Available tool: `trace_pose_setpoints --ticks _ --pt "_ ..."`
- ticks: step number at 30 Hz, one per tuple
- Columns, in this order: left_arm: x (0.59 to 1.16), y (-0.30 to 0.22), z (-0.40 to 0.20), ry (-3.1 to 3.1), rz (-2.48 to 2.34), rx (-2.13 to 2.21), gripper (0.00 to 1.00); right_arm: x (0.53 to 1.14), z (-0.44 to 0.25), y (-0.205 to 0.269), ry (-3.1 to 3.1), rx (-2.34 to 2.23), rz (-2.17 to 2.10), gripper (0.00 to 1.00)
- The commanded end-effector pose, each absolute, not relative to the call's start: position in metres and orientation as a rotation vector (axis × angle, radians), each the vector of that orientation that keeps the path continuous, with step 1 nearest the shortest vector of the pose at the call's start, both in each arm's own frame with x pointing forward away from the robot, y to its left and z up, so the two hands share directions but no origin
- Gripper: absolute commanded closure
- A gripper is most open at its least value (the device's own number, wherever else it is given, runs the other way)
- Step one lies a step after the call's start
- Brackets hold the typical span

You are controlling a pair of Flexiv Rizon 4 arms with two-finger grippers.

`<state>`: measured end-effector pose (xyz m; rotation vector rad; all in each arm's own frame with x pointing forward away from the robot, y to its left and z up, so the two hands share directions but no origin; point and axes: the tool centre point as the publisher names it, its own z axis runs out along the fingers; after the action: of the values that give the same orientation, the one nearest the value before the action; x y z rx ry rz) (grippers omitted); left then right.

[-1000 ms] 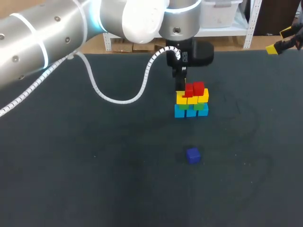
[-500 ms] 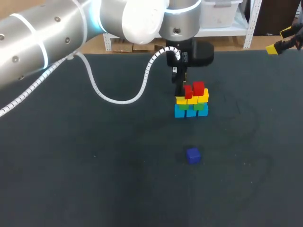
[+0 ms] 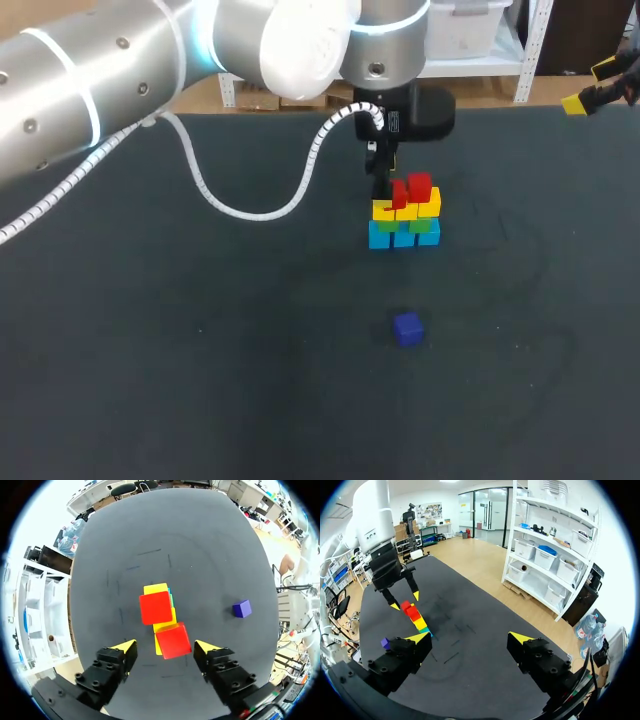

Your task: Place the blue cubes, place green cubes on the blue cubes, place the yellow cubes on the green cubes, then place the red cubes on the yellow cubes, and place purple cube on the red cubes.

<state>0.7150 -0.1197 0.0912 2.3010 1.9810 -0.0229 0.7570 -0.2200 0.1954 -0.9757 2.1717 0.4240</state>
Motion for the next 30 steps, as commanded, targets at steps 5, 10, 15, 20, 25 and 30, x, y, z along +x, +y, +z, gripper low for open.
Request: trace_pose_setpoints --ticks 5,10,15,20,25,30 --pt "0.7146 -0.1186 0.0895 1.976 -0.014 2.292 0.43 0.7585 0.1947 -0.2203 2.169 -0.978 0.43 0.0" --pt "0.7163 -0.1192 0.0881 1.974 -0.015 2.29 0.42 0.7585 0.1947 -0.2203 2.169 -0.978 0.43 0.0" --pt "0.717 -0.121 0.089 1.966 -0.012 2.289 0.43 0.7585 0.1947 -0.2203 2.169 -0.978 0.43 0.0" --pt "0.7186 -0.1213 0.0891 1.97 -0.006 2.284 0.42 0.7585 0.1947 -0.2203 2.169 -0.978 0.43 0.0" --pt "0.7194 -0.1218 0.0895 1.965 -0.005 2.284 0.42 0.7585 0.1947 -0.2203 2.169 -0.978 0.43 0.0" --pt "0.7209 -0.1223 0.0895 1.965 -0.003 2.285 0.43 0.7585 0.1947 -0.2203 2.169 -0.978 0.43 0.0"
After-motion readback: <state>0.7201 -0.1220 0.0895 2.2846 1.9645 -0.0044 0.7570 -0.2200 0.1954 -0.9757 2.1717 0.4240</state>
